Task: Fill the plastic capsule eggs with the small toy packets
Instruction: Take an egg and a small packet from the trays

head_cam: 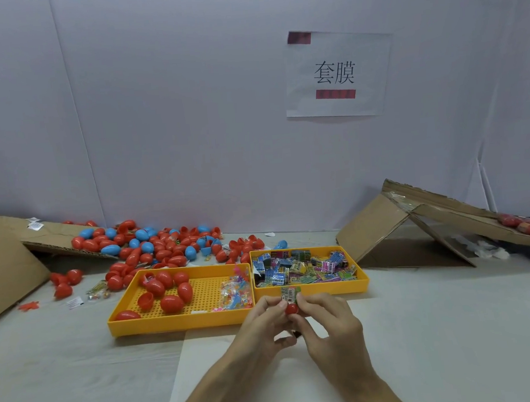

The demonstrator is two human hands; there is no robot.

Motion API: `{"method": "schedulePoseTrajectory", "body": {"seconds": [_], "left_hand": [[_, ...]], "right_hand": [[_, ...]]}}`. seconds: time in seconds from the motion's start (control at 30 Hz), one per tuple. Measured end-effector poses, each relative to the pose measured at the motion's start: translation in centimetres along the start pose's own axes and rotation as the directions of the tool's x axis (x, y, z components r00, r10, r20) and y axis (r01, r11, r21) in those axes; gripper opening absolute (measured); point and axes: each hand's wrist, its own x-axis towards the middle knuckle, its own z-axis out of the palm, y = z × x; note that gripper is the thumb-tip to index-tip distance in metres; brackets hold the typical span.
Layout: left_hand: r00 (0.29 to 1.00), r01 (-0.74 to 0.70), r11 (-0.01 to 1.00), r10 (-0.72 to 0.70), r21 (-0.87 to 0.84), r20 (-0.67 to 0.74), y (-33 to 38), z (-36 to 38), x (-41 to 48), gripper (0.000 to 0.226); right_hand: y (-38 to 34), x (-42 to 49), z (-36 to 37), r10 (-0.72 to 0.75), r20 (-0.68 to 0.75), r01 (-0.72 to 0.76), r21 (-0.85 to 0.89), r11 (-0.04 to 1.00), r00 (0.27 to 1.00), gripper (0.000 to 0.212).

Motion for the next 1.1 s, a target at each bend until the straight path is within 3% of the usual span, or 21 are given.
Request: {"method": "schedulePoseTrajectory", "body": {"seconds": [0.27,0.67,0.93,1.1], "left_hand": [[1.000,-0.007,1.000,0.007,0.004,-0.015,0.12,0.30,-0.16,0.036],[0.998,0.032,0.999,-0.033,0.015,0.047,0.08,0.48,-0.38,0.033],[0.996,0.057,0.998,-0.056,-0.020,0.066,-0.01,0.23,-0.19,0.039],[0.994,0.080,0.997,-0.079,-0.008,0.079,0.01,0.37,-0.26,0.050]], "right_hand": [[-0.57,0.23,-0.13,-0.025,0.048,0.022,0.045,0.999,0.999,0.051],[-0.11,0.13,-0.05,-0.014,-0.012,0.014,0.008,1.000,1.000,0.034],[-0.34,0.19,-0.04,0.076,0.020,-0.078,0.136,0.988,0.997,0.039],[0.09,-0.06,0.30,0.018,0.020,-0.020,0.096,0.995,1.000,0.039]]}}
